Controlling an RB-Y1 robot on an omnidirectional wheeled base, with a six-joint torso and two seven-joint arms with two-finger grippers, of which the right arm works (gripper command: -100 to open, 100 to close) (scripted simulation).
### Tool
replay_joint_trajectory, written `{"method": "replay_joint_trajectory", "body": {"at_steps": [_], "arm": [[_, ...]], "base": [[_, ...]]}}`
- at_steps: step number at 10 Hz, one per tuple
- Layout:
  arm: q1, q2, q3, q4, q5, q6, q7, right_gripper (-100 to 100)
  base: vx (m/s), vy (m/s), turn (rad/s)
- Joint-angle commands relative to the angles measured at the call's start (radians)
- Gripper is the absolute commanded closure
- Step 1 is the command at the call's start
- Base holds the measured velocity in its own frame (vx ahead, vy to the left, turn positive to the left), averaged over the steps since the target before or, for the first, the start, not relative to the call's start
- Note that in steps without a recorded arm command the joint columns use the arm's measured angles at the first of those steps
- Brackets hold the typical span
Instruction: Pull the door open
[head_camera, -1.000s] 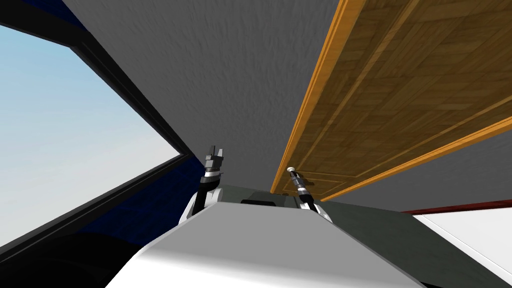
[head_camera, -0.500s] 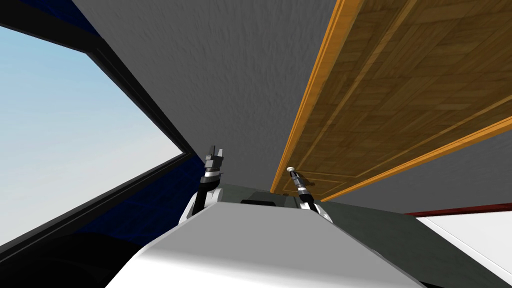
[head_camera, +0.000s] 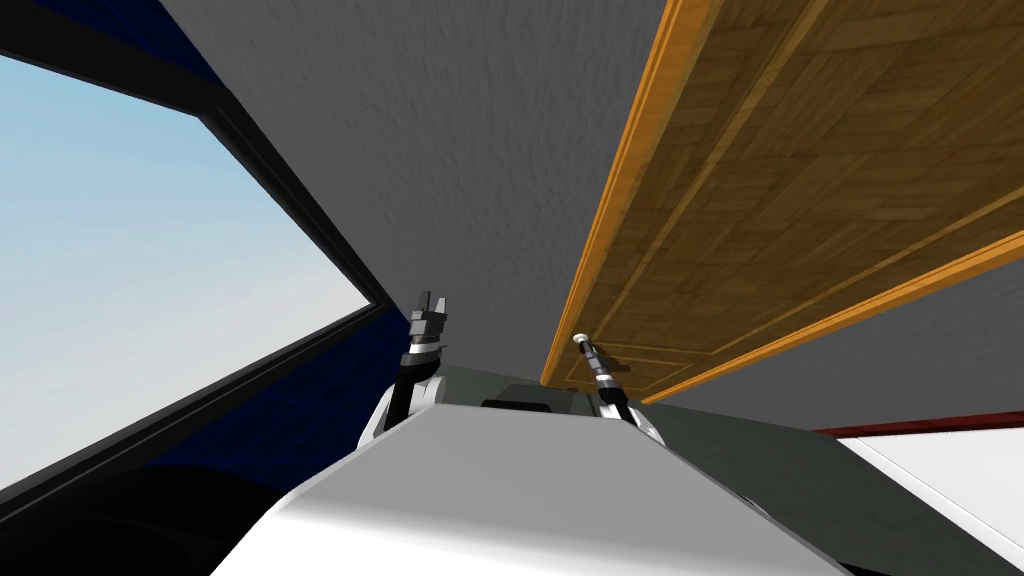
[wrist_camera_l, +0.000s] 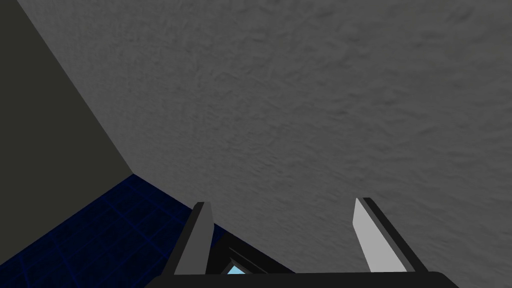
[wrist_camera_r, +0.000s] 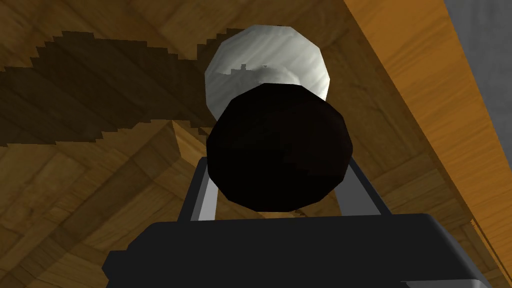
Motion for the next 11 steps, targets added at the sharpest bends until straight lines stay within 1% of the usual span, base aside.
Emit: {"method": "replay_joint_trajectory", "body": {"at_steps": [1, 2, 3, 4, 5, 6, 7, 8, 9, 10, 11], "arm": [[0.009, 0.007, 0.017, -0.012, -0.012, 0.007, -0.05, 100], [0.009, 0.007, 0.017, -0.012, -0.012, 0.007, -0.054, 100], [0.009, 0.006, 0.025, -0.013, -0.026, 0.008, -0.092, 100], [0.008, 0.004, 0.034, -0.013, -0.039, 0.009, -0.118, 100], [0.008, 0.004, 0.034, -0.013, -0.039, 0.009, -0.136, 100], [0.008, 0.002, 0.043, -0.014, -0.054, 0.01, -0.169, 100], [0.008, 0.002, 0.043, -0.014, -0.054, 0.01, -0.178, 100], [0.008, 0.0, 0.052, -0.014, -0.069, 0.011, -0.217, 100], [0.008, -0.002, 0.061, -0.015, -0.083, 0.012, -0.243, 100], [0.008, -0.002, 0.061, -0.015, -0.083, 0.012, -0.261, 100], [0.007, -0.004, 0.071, -0.016, -0.098, 0.013, -0.294, 100]], "base": [[-0.029, -0.014, 0.043], [-0.024, -0.014, 0.023], [-0.028, -0.01, 0.041], [-0.041, -0.02, 0.037], [-0.029, -0.02, 0.028], [-0.038, -0.02, 0.033], [-0.03, -0.016, 0.023], [-0.033, -0.011, 0.034], [-0.049, -0.02, 0.056], [-0.034, -0.019, 0.04], [-0.029, -0.02, 0.045]]}}
